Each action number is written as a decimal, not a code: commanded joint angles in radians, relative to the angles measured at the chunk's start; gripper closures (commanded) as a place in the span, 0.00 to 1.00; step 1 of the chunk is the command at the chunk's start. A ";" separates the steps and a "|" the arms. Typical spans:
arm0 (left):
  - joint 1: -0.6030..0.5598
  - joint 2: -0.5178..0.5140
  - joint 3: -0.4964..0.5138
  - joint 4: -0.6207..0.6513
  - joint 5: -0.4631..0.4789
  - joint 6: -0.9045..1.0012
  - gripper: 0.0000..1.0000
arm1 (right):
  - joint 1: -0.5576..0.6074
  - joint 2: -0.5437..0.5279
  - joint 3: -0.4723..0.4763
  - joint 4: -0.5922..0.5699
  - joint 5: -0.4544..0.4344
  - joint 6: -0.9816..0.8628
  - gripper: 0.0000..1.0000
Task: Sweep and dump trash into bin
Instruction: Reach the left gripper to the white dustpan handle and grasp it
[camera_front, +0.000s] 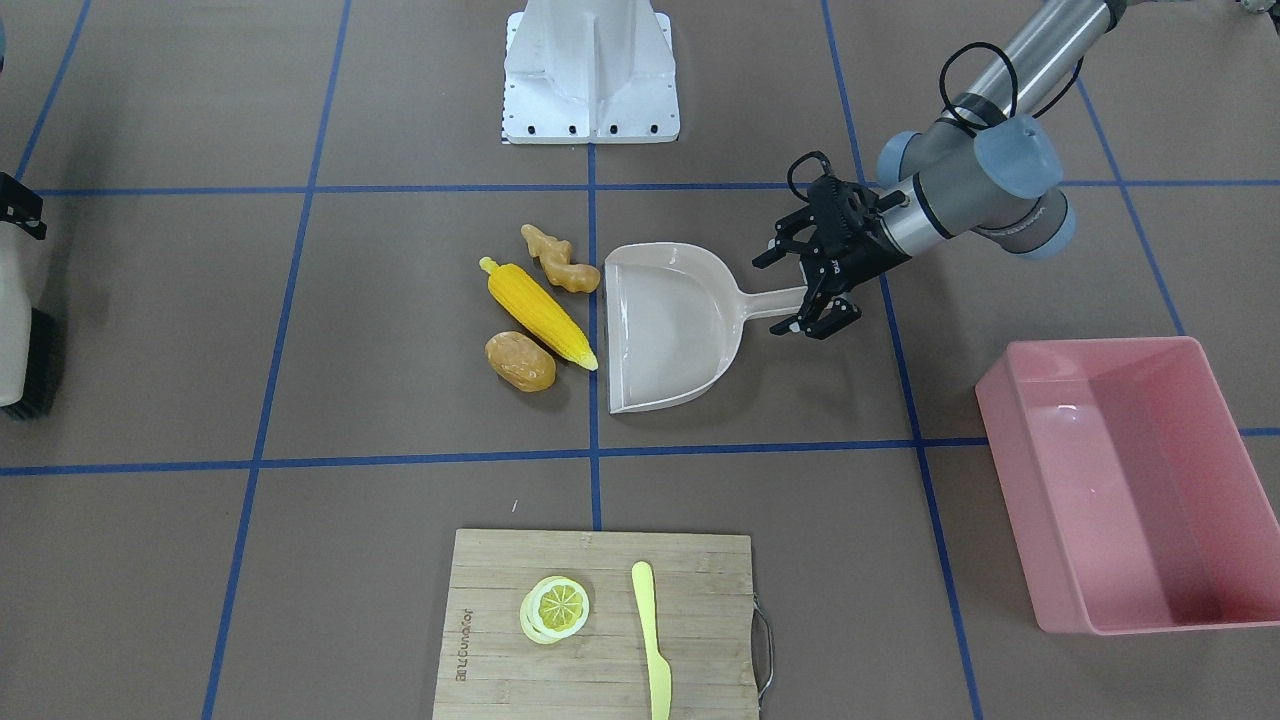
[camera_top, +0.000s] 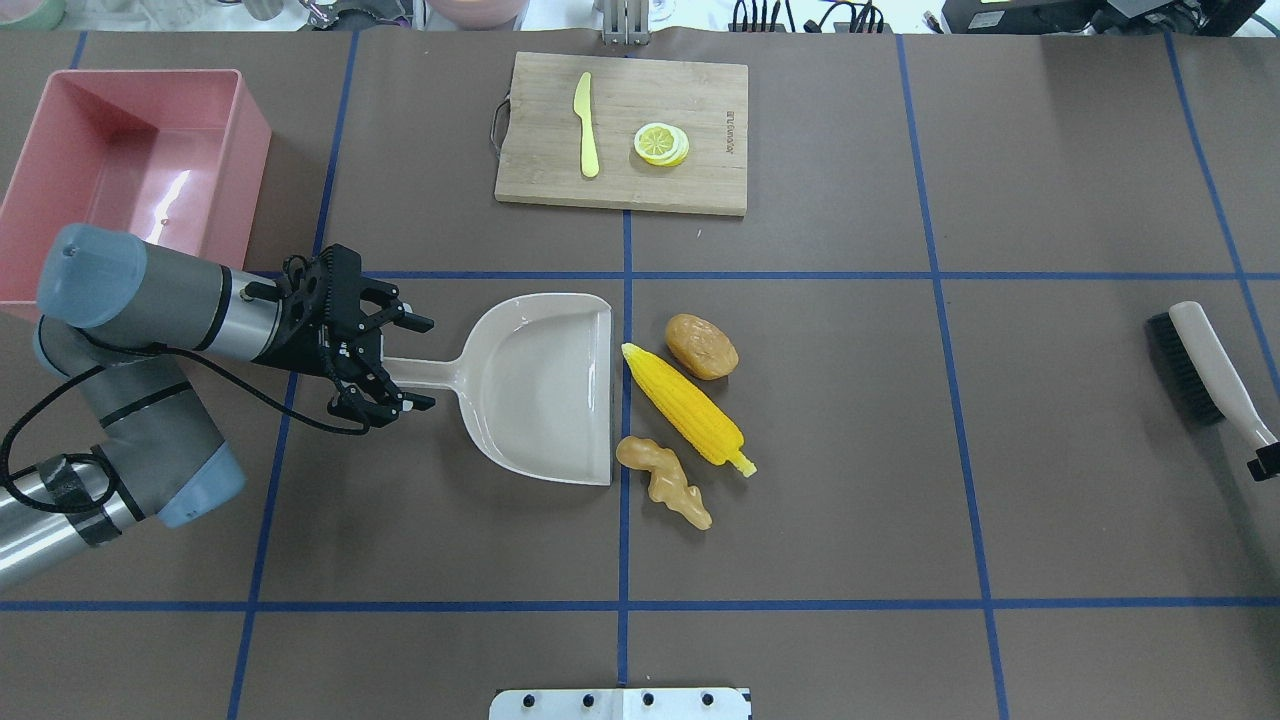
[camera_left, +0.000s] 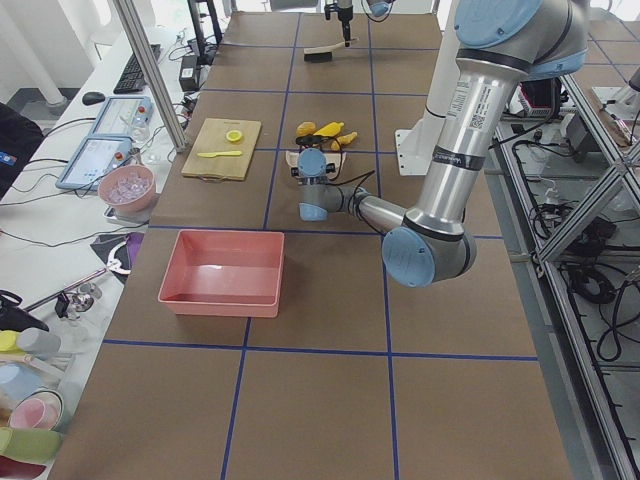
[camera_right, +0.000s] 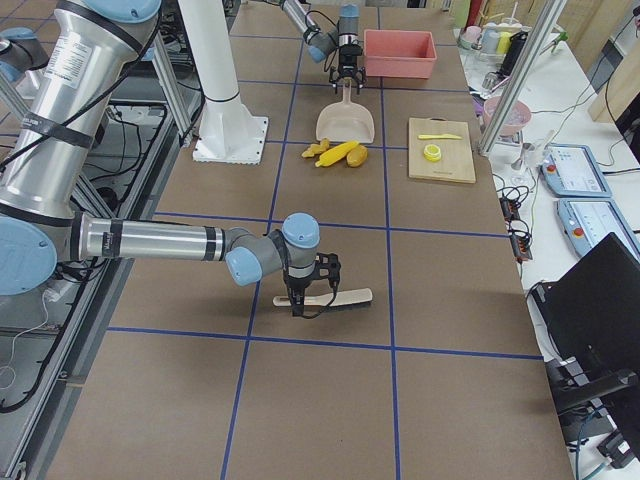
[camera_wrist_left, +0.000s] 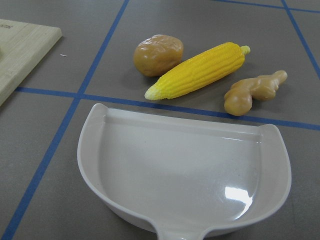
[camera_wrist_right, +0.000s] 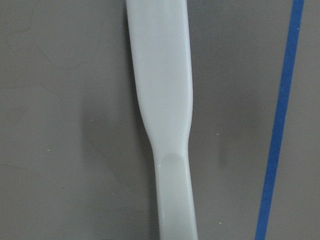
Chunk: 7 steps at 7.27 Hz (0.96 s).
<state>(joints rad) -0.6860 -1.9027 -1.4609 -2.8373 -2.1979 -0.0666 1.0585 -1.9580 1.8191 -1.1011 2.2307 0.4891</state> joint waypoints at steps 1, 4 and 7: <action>0.025 -0.007 0.014 0.004 0.017 -0.004 0.03 | -0.011 -0.009 -0.009 0.000 0.000 -0.006 0.16; 0.045 -0.010 0.027 0.006 0.030 -0.006 0.03 | -0.031 -0.016 -0.009 0.001 0.001 -0.010 0.55; 0.063 -0.013 0.033 0.029 0.063 -0.004 0.03 | -0.034 -0.025 0.009 0.001 0.014 -0.010 1.00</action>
<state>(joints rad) -0.6307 -1.9151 -1.4283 -2.8162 -2.1410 -0.0707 1.0246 -1.9799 1.8164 -1.0999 2.2395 0.4786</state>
